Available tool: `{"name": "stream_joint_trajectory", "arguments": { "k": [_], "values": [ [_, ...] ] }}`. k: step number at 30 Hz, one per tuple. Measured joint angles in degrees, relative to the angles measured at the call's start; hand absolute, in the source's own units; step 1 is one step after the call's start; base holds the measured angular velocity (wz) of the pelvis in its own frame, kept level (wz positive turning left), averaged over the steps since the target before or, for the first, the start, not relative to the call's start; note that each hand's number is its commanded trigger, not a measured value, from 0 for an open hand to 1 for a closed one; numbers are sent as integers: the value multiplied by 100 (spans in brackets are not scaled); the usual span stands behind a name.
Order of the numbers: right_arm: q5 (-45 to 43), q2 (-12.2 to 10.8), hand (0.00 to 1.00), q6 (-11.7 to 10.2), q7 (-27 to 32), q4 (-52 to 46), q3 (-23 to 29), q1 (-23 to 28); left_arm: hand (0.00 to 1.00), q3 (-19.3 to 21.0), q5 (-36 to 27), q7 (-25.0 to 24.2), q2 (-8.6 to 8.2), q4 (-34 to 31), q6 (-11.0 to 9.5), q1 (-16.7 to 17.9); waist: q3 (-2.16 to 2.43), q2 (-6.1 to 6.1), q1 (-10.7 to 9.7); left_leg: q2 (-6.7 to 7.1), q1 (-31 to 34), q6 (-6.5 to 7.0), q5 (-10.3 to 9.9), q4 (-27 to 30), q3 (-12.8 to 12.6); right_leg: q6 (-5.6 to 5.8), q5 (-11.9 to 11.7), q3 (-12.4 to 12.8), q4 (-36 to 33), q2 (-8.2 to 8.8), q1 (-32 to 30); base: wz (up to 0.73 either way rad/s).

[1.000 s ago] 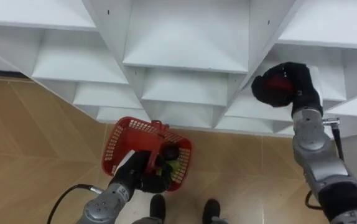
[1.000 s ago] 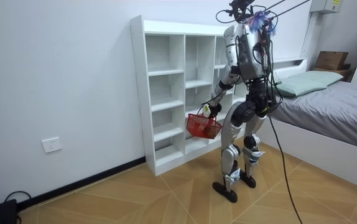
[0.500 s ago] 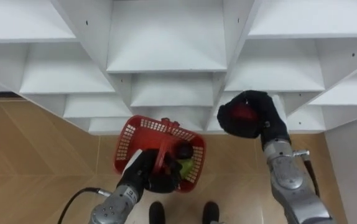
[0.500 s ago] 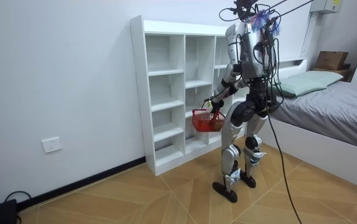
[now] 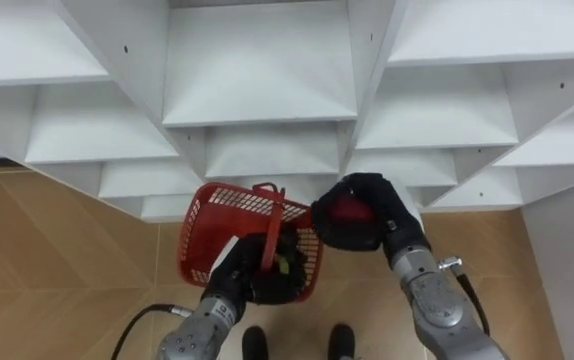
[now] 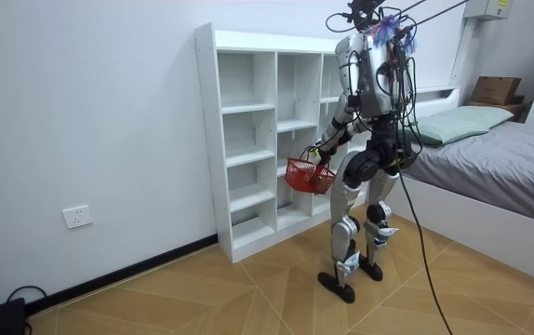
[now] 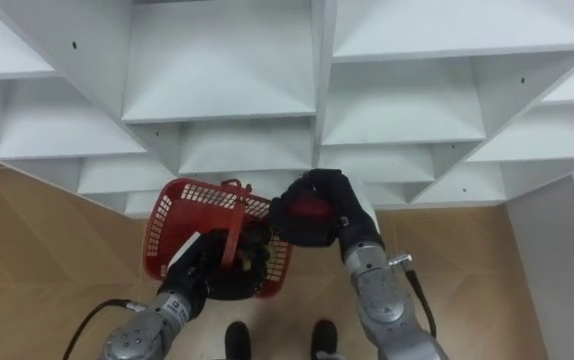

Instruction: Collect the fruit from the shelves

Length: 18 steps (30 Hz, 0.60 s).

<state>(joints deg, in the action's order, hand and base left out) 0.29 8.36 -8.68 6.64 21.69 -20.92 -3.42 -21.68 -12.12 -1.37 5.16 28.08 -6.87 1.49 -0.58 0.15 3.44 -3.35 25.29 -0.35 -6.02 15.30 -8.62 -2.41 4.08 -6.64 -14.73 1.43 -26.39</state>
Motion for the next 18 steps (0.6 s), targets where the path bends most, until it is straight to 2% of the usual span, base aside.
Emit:
{"name": "stream_joint_trajectory", "arguments": {
  "k": [5,8,18],
  "values": [
    [87,3,100,0,-111,8,-76,4,100,-107,-308,-17,4,0,-68,-3,-56,84,-9,2,10,1,-1,-9,9,6,3,-45,-7,13,-2,1],
    [212,-2,100,-6,-141,16,-83,5,100,-183,-526,-60,32,-1,-88,-7,-58,85,-10,-1,25,-1,-2,-10,13,6,6,-56,-8,9,-18,0],
    [407,-25,100,-23,-170,43,-79,-18,100,-279,-630,-173,25,-1,-211,-139,-70,65,-22,0,173,1,-1,14,6,5,7,-46,-21,12,-164,0]
  ]
}}
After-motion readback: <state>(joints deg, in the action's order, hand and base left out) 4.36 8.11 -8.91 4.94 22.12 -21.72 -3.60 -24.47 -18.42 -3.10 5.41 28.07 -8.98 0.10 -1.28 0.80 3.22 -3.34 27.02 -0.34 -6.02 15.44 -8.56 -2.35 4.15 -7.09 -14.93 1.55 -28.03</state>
